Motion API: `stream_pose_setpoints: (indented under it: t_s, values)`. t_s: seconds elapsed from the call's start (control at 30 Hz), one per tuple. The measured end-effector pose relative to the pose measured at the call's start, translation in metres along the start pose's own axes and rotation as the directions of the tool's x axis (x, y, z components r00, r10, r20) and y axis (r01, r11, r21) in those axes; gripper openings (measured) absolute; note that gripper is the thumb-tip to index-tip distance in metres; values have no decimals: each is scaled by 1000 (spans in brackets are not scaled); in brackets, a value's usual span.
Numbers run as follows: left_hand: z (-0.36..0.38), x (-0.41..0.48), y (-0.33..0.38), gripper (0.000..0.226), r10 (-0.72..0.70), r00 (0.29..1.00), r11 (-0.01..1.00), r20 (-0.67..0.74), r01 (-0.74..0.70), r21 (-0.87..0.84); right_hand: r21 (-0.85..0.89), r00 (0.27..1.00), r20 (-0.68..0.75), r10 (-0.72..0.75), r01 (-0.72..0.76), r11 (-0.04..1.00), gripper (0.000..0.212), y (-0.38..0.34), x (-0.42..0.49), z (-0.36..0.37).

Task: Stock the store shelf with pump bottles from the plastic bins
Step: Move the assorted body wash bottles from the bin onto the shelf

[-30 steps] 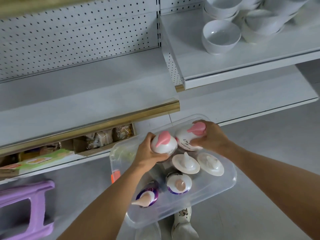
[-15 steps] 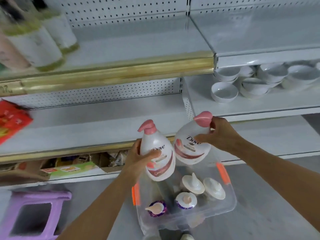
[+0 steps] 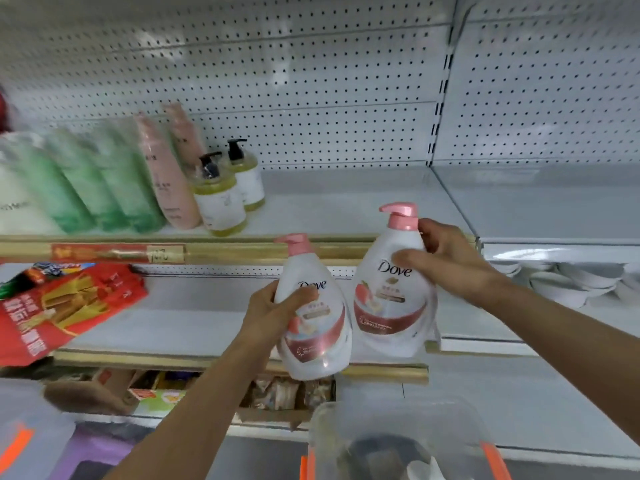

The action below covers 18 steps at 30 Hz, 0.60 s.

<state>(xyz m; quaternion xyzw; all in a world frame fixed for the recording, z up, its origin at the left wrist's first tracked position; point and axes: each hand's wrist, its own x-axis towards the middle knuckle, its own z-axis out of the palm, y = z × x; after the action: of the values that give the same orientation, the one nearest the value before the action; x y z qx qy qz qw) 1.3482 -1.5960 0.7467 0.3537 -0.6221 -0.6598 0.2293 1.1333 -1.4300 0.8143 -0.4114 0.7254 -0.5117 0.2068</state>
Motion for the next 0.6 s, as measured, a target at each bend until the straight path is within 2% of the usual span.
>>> stream_pose_setpoints:
  t_s: [0.33,0.6]
  values:
    - [-54,44,55,32,60,996,998,-72,-60,-6,-3,985,-1,-173,173,985,36,-91,109,23]
    - [-78,74,59,31,26,995,999,-97,-28,-17,-112,980,39,-197,200,973,44,-101,185,64]
